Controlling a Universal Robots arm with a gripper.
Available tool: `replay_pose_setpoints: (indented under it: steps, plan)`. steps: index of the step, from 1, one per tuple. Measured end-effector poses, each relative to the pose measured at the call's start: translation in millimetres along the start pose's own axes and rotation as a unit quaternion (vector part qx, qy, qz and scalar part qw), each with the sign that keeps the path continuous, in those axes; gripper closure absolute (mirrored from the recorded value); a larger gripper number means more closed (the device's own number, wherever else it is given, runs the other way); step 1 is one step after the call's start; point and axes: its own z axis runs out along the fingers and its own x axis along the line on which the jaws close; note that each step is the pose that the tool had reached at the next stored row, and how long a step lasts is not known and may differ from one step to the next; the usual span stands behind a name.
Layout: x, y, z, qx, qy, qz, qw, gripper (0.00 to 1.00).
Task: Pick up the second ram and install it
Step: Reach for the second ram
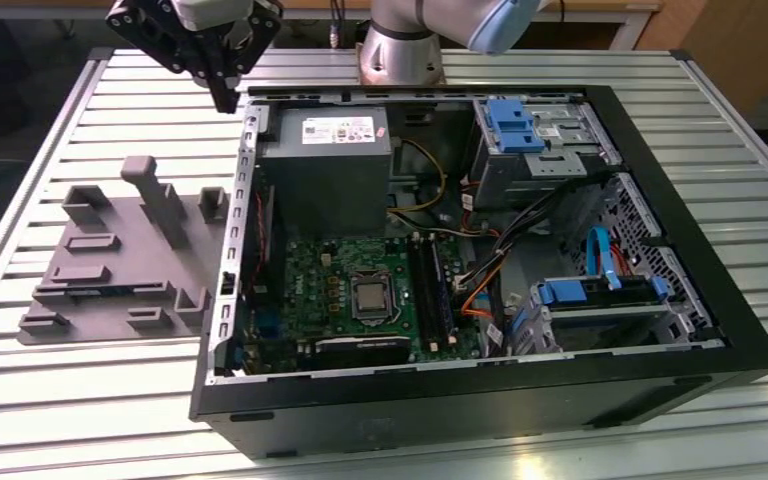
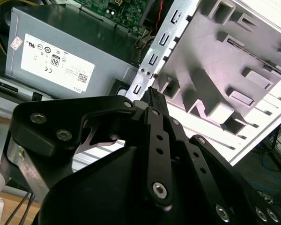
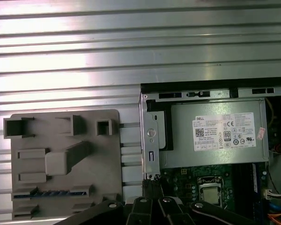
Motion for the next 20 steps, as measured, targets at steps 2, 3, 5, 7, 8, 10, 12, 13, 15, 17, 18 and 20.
replay_pose_setpoints:
  steps: [2,3,5,7,8,10,12,13,15,17,18,20]
  plan:
    - [1.4,-0.1,-0.1,0.0000,0.0000,0.000,1.0000,0.89]
    - [2.0,-0.2,-0.1,0.0000,0.0000,0.000,1.0000,0.89]
    - [3.3,-0.2,-0.1,0.0000,0.0000,0.000,1.0000,0.89]
    - [4.7,-0.4,-0.1,0.0000,0.0000,0.000,1.0000,0.89]
    - [5.4,-0.4,-0.2,0.0000,0.0000,0.000,1.0000,0.89]
    - [6.7,-0.5,-0.2,0.0000,0.0000,0.000,1.0000,0.89]
    - [8.0,-0.6,-0.3,0.0000,0.0000,0.000,1.0000,0.89]
    - [8.6,-0.6,-0.3,0.0000,0.0000,0.000,1.0000,0.89]
    - [9.9,-0.8,-0.3,0.0000,0.0000,0.000,1.0000,0.89]
    - [11.2,-0.9,-0.3,0.0000,0.0000,0.000,1.0000,0.89]
    - [11.8,-0.9,-0.3,0.0000,0.0000,0.000,1.0000,0.89]
    - [13.1,-1.0,-0.4,0.0000,0.0000,0.000,1.0000,0.89]
